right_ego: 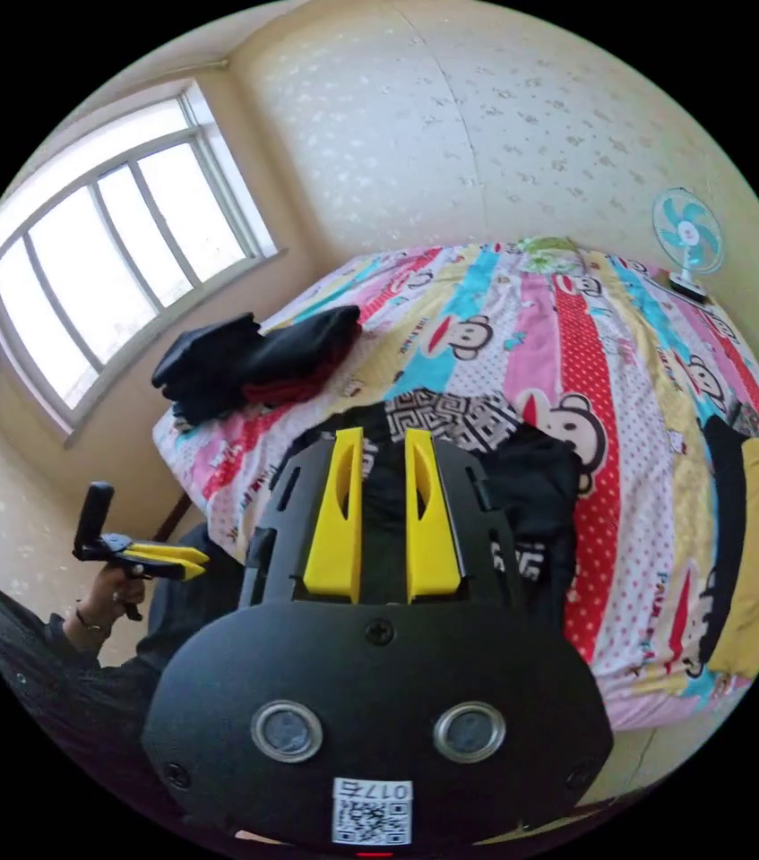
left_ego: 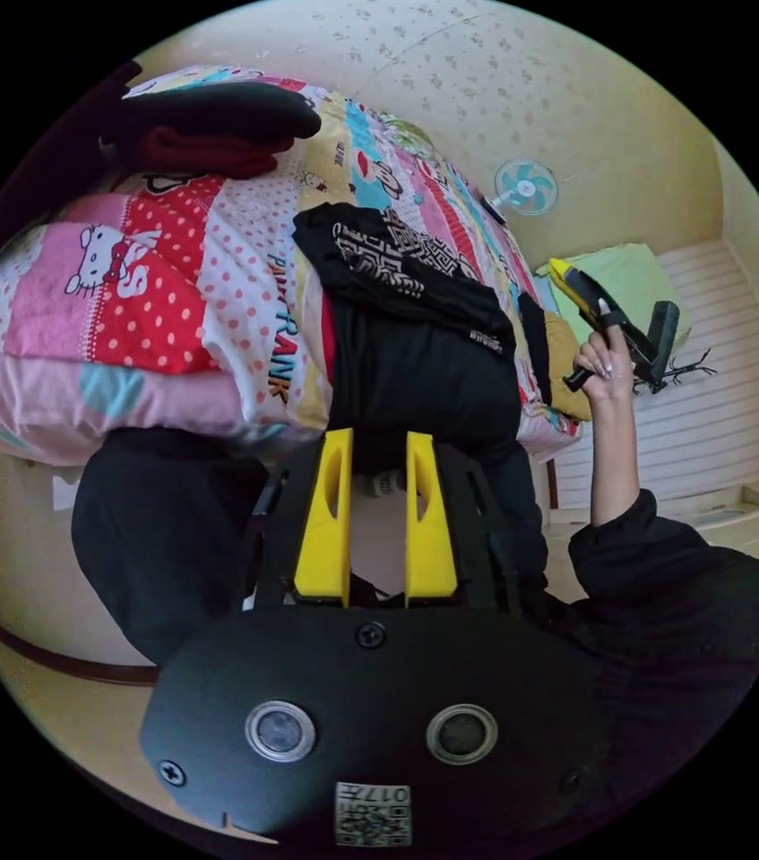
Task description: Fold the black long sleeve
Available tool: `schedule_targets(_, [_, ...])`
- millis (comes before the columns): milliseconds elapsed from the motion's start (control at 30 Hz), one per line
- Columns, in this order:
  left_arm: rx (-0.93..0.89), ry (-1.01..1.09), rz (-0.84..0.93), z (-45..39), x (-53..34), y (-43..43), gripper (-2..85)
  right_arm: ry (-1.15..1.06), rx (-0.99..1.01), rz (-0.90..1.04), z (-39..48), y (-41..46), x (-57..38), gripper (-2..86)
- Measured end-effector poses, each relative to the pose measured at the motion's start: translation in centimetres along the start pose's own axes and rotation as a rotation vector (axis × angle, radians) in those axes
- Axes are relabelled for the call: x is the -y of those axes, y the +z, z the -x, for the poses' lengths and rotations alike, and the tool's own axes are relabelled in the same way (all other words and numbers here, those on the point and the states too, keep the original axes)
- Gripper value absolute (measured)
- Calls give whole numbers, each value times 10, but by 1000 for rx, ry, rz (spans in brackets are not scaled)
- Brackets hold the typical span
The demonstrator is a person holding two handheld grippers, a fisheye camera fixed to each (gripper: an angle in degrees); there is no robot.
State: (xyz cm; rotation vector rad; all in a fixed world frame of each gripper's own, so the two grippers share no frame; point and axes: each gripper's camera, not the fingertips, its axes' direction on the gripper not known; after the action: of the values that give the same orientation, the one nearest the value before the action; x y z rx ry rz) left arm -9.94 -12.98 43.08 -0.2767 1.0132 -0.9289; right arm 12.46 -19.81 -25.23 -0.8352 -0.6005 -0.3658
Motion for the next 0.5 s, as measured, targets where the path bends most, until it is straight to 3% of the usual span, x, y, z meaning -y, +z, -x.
schedule_targets(167, [45, 74, 46, -13, 31, 12, 102, 109, -227, 200, -33, 10, -32, 91])
schedule_targets(333, [161, 11, -17, -9, 44, 24, 116, 278, -348, 278, -63, 30, -66, 112])
schedule_targets(433, [175, -12, 53, -3, 45, 51, 111, 291, -382, 398, -68, 61, -83, 116])
schedule_targets(500, [221, -18, 20, -7, 41, 52, 86, 284, -396, 352, -62, 64, -88, 109])
